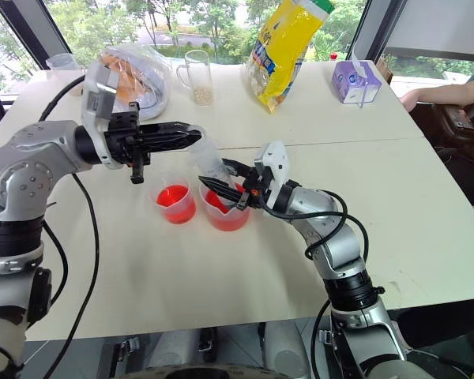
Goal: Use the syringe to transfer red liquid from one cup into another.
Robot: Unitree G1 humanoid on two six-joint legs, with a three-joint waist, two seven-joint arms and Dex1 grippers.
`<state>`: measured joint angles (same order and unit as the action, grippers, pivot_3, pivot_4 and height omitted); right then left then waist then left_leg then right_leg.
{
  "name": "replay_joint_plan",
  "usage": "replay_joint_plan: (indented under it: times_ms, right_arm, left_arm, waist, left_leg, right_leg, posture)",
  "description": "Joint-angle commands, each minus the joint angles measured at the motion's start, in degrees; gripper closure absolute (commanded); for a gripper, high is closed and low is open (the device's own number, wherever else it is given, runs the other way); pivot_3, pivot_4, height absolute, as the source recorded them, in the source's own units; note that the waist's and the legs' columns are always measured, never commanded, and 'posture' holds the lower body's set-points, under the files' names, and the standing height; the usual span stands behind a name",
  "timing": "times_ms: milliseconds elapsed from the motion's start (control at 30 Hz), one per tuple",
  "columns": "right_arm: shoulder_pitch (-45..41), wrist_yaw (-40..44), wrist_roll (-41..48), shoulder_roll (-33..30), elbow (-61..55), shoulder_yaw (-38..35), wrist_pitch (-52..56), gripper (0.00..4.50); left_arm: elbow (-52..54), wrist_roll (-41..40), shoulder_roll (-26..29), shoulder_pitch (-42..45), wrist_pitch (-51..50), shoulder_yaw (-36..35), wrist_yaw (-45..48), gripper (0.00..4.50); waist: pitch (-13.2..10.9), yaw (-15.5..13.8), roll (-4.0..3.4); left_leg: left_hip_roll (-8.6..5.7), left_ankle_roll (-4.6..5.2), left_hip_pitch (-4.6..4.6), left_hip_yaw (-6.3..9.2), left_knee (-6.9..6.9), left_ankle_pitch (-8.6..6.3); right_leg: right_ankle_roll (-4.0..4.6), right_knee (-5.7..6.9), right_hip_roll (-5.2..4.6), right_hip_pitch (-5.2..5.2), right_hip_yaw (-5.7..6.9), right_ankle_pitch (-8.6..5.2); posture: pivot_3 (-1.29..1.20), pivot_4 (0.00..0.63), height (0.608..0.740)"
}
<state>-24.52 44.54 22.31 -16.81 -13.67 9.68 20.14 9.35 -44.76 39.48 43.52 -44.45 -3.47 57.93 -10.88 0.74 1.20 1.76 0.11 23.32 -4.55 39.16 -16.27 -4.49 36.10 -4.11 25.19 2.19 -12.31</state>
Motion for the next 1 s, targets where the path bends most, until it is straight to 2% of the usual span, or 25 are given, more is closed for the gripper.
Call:
replay_joint_plan:
  times_ms: [33,1000]
  right_arm:
    - [1.30,2.62,0.23,-1.18,-0.76,2.98,1.74,3.11]
    - [-1.15,1.87,0.68,-0.77,-0.97,2.27,2.38,3.11]
  left_arm:
    - [-0.66,1.32,1.68,4.40,3.42,-4.27,-1.18,4.45]
    - [-1.33,1.44,2.03,4.36,3.46,-4.01,-0.56,4.45]
  waist:
    - [0.00,0.00,0.00]
    - [0.00,0.00,0.00]
  left_leg:
    - [0.00,0.00,0.00,0.00,0.00,0.00]
    - [0.00,0.00,0.00,0.00,0.00,0.00]
  right_leg:
    - [0.00,0.00,0.00,0.00,0.00,0.00]
    - [0.00,0.00,0.00,0.00,0.00,0.00]
  posture:
    - [0.00,0.150,0.740]
    - [0.00,0.150,0.740]
